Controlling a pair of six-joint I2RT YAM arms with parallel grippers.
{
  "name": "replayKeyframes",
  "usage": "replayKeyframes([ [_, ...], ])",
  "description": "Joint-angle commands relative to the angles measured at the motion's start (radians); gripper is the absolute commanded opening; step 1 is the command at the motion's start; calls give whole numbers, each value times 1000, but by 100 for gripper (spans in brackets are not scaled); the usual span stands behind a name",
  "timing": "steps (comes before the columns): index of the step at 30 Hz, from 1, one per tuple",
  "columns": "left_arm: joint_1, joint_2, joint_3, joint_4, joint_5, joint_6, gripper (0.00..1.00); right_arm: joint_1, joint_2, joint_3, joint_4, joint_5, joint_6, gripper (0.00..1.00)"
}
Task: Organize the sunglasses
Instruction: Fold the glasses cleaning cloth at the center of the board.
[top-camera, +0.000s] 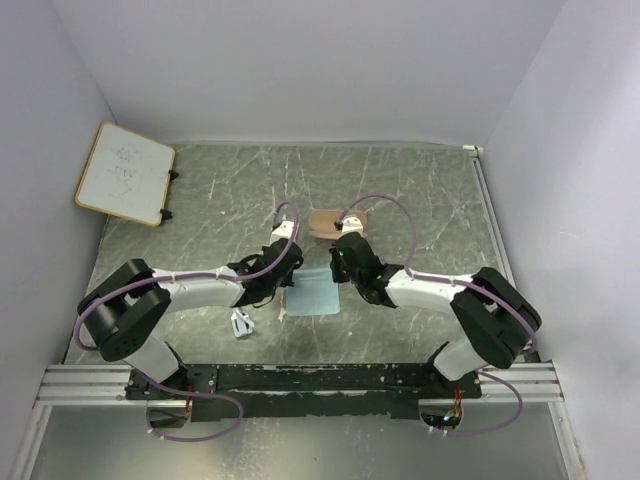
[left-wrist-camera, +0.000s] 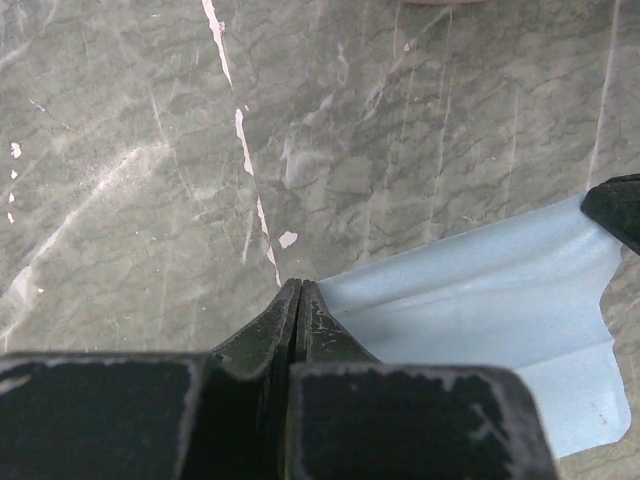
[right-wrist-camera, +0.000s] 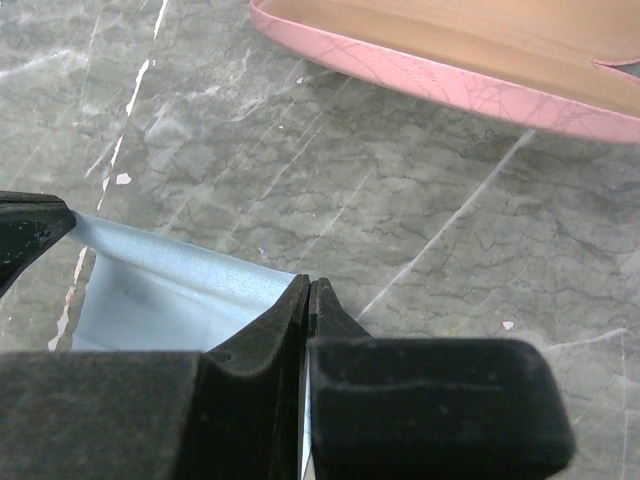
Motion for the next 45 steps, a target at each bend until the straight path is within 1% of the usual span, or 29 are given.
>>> replayKeyframes([
  [1, -10, -37, -11, 19, 11, 8, 7, 9, -39, -20, -15, 15, 7, 0],
  [14, -34, -80, -38, 1, 37, -11, 7, 39, -65, -66, -16, 19, 36, 0],
  [31, -75, -130, -103, -31, 36, -65, 7, 64, -108, -122, -13, 33, 62, 0],
  [45, -101, -139, -120, -34, 34, -91, 7, 88, -125, -140, -21, 46, 69, 0],
])
